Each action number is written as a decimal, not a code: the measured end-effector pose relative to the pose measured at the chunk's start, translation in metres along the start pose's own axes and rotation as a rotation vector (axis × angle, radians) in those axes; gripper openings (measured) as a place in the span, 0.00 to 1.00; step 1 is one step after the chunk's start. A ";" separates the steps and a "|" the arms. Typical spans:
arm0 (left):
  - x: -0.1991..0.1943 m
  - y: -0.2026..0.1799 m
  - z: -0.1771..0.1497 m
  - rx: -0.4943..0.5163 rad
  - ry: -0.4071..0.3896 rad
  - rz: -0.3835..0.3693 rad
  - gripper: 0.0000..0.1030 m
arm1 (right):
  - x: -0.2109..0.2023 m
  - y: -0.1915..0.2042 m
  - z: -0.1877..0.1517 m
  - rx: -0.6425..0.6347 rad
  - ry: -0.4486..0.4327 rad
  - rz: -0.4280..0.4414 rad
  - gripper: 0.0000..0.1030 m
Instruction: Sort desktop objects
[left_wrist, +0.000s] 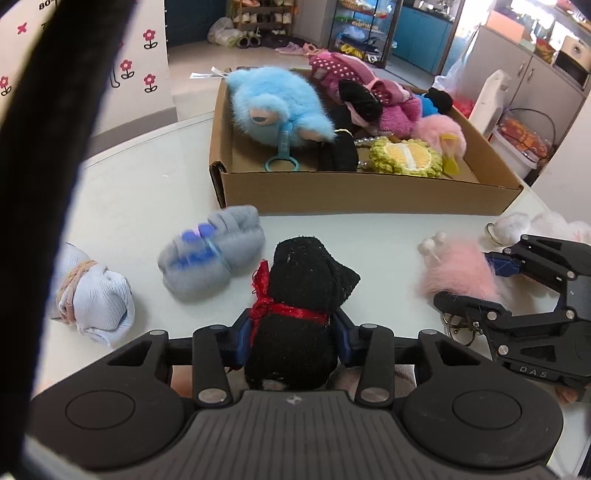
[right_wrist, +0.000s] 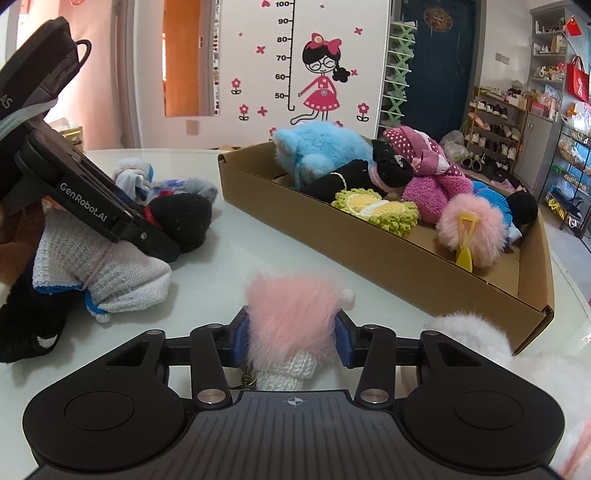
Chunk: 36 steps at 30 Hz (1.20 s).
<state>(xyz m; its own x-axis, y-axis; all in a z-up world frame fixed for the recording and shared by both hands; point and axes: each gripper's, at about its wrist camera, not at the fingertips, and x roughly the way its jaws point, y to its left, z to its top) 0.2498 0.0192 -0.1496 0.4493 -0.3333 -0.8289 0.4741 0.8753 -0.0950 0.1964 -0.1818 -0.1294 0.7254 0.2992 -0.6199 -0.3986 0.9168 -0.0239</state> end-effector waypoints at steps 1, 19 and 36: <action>0.000 0.000 0.000 -0.006 -0.002 0.001 0.38 | 0.000 0.000 0.000 0.002 0.001 0.003 0.49; 0.015 -0.009 0.015 0.042 0.034 0.090 0.40 | -0.001 -0.006 -0.001 0.028 0.005 0.018 0.48; -0.036 -0.025 0.016 0.057 -0.067 0.130 0.39 | -0.026 -0.013 0.003 0.069 -0.058 0.041 0.46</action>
<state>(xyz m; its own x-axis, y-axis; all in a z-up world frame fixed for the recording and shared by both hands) 0.2340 0.0042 -0.1084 0.5584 -0.2425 -0.7933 0.4499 0.8920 0.0440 0.1843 -0.2012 -0.1104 0.7416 0.3498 -0.5724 -0.3906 0.9189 0.0554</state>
